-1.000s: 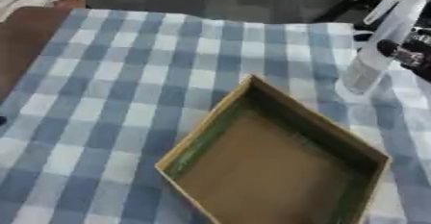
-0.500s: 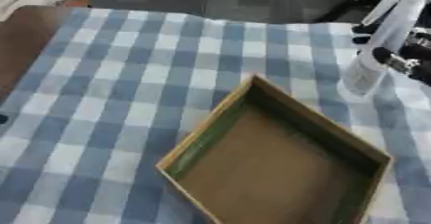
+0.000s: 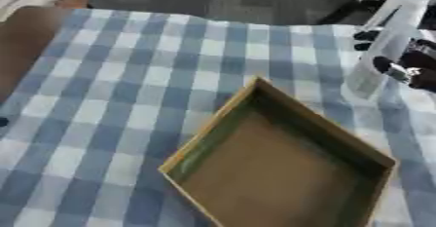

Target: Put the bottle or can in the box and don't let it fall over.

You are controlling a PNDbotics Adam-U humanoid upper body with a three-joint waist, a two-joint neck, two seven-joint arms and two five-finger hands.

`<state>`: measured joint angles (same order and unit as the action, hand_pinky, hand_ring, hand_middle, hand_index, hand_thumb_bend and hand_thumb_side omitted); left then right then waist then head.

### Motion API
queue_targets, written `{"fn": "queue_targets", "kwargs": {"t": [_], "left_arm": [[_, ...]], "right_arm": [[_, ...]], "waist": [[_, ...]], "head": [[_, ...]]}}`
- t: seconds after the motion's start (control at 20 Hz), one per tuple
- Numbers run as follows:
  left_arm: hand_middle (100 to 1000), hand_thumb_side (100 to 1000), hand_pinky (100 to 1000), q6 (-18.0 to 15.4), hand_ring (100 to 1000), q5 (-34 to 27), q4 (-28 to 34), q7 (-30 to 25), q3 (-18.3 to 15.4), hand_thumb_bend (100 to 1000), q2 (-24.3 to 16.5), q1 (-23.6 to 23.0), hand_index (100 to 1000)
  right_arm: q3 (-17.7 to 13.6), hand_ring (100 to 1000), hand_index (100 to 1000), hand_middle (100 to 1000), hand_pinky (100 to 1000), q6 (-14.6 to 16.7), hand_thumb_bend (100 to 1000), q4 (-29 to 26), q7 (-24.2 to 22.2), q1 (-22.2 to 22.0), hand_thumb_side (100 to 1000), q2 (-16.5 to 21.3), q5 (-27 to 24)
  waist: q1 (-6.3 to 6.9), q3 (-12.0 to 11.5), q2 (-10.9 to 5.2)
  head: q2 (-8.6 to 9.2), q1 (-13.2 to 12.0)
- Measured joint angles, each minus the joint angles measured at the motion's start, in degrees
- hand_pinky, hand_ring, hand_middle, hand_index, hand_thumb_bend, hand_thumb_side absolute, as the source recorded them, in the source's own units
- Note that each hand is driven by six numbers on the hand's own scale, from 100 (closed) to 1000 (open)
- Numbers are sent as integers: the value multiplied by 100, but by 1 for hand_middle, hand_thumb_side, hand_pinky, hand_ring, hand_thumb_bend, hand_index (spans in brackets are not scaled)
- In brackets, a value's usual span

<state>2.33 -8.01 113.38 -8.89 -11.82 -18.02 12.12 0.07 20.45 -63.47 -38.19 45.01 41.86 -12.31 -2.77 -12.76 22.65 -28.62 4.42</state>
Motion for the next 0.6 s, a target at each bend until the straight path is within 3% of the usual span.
{"fn": "queue_targets", "kwargs": {"t": [0.2, 0.4, 0.6], "left_arm": [[854, 726, 1000, 0, 644, 0, 0, 0, 0, 100, 1, 0, 940], [854, 725, 1000, 4, 644, 0, 0, -4, 0, 100, 29, 3, 940], [854, 725, 1000, 4, 644, 0, 0, -4, 0, 100, 42, 8, 940]], "right_arm": [[-1, 1000, 943, 1000, 937, 24, 100, 1, -34, -16, 460, -28, 49], [-2, 1000, 923, 1000, 937, 16, 100, 3, -7, -16, 346, -28, 51], [-2, 1000, 902, 1000, 935, -39, 100, 4, 48, -16, 341, -28, 51]], "waist": [[1, 0, 0], [1, -14, 0], [0, -31, 0]], "head": [[1, -6], [2, -8], [6, -8]]}}
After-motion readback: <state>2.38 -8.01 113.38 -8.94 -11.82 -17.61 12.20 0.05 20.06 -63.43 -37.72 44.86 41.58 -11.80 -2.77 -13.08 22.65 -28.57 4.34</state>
